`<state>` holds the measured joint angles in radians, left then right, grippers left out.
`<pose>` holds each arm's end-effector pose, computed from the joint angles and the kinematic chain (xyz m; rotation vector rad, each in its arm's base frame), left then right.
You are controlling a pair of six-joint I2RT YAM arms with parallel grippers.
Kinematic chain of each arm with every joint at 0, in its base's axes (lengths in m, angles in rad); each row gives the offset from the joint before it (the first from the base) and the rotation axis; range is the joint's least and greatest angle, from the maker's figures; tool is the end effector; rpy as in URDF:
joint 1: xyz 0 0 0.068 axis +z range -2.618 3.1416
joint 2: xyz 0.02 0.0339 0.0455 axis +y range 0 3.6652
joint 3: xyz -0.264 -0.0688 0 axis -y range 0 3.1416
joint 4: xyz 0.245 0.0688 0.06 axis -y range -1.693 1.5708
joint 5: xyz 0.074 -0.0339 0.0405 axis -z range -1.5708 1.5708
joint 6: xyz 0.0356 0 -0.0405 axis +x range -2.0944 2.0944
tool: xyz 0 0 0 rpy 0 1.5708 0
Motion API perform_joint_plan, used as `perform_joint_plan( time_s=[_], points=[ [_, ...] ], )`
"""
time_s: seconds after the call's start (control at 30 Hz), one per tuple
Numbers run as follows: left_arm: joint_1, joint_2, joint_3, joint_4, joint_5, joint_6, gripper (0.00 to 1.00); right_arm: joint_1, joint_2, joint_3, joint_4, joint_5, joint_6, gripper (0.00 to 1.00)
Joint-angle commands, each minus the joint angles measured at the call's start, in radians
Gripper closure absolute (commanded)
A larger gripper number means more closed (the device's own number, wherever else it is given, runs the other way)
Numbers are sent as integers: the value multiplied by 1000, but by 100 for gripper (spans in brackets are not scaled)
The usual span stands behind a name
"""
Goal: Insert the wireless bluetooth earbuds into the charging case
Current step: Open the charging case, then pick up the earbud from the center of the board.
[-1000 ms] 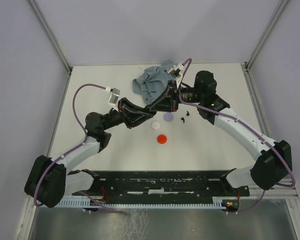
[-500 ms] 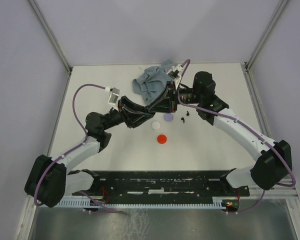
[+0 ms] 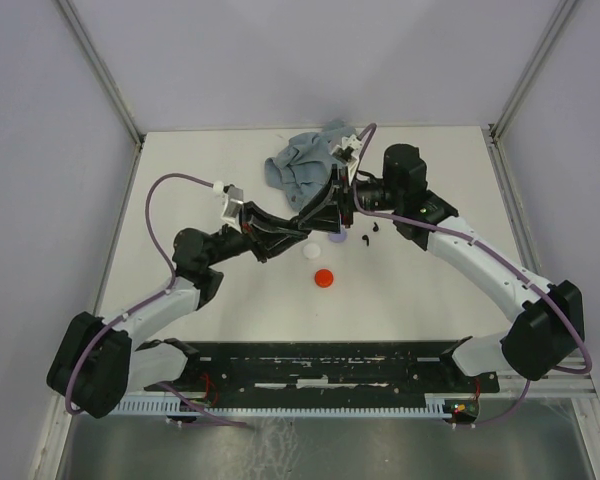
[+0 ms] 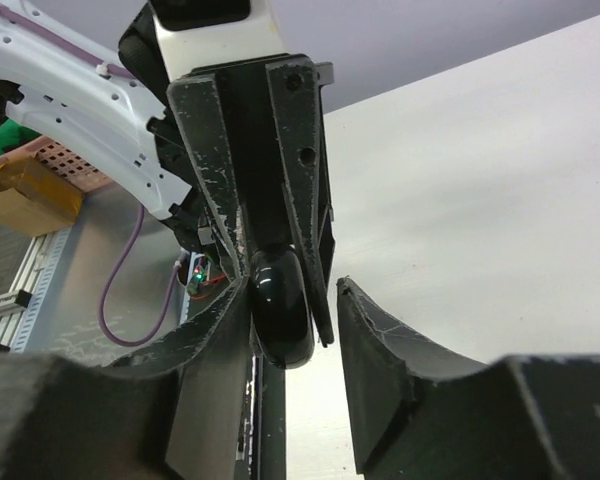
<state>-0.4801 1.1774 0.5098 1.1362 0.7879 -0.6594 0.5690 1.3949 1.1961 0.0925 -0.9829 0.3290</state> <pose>0.1984 -0.1317 0.2975 0.6673 1.2072 -1.4027 0.2528 0.1969 0.3739 -1.0009 1.5668 1.4616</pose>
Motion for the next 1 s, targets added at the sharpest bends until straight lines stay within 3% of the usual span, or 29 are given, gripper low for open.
perform_joint_plan(
  time_s=[0.0, 0.4, 0.57, 0.97],
  points=[
    [-22, -74, -10, -22, 36, 225, 97, -2, -29, 53, -54, 65, -74, 51],
    [-25, -110, -37, -75, 86, 321, 97, -25, -28, 82, -129, 174, -96, 41],
    [-25, -101, -64, -90, 37, 330, 97, -35, -27, 100, -255, 266, -138, 34],
    [-1, -108, -161, -266, -259, 365, 97, -68, 124, 209, -784, 840, -291, 28]
  ],
)
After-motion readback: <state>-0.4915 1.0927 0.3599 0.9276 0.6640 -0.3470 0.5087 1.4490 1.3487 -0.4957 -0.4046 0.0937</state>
